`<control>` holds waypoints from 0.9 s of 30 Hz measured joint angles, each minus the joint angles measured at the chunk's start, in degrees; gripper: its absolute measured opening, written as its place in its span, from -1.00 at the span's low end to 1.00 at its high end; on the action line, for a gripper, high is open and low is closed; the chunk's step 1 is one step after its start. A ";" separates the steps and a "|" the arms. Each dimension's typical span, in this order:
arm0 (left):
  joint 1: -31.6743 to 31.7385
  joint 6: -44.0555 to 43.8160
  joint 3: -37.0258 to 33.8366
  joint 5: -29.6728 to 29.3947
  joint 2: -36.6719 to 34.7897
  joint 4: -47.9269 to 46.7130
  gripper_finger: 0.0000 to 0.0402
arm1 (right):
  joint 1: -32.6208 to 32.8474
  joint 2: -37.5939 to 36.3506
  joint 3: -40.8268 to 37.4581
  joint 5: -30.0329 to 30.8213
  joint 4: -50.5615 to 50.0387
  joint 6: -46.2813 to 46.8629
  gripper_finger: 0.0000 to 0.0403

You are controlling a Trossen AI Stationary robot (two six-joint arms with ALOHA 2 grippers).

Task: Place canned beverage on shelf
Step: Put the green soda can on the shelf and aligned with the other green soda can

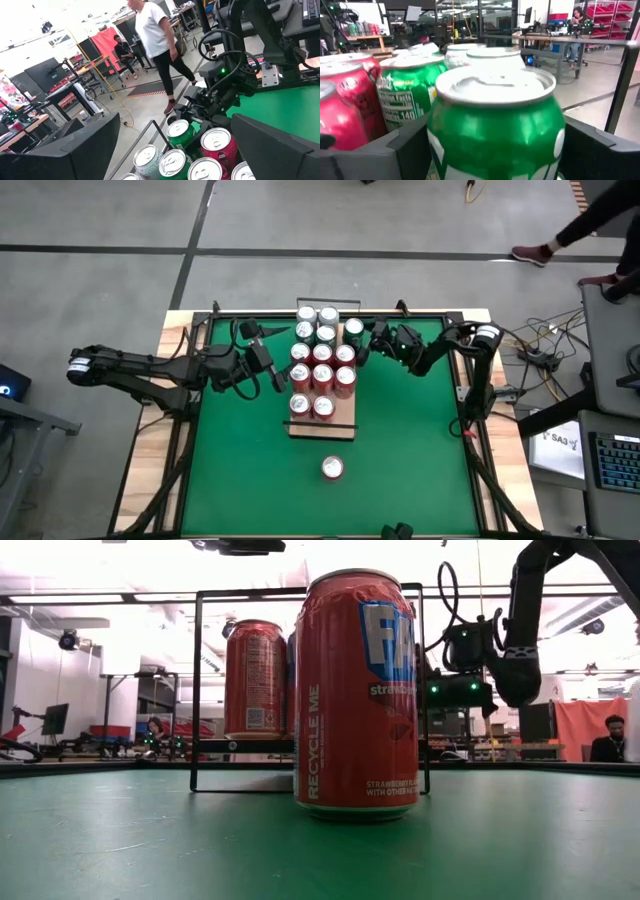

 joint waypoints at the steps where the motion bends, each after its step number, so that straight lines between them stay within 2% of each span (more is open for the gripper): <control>1: 0.00 0.00 0.00 0.00 0.00 -0.01 0.82 | 0.00 -0.37 0.00 -0.01 -0.05 -0.01 0.63; 18: 0.00 0.01 0.00 0.00 0.00 0.01 0.82 | 0.00 -7.48 0.09 0.01 -4.09 -1.11 0.63; 27: -0.01 0.02 0.00 0.00 0.00 0.00 0.82 | 0.02 -14.71 0.09 -0.03 -7.76 0.08 0.63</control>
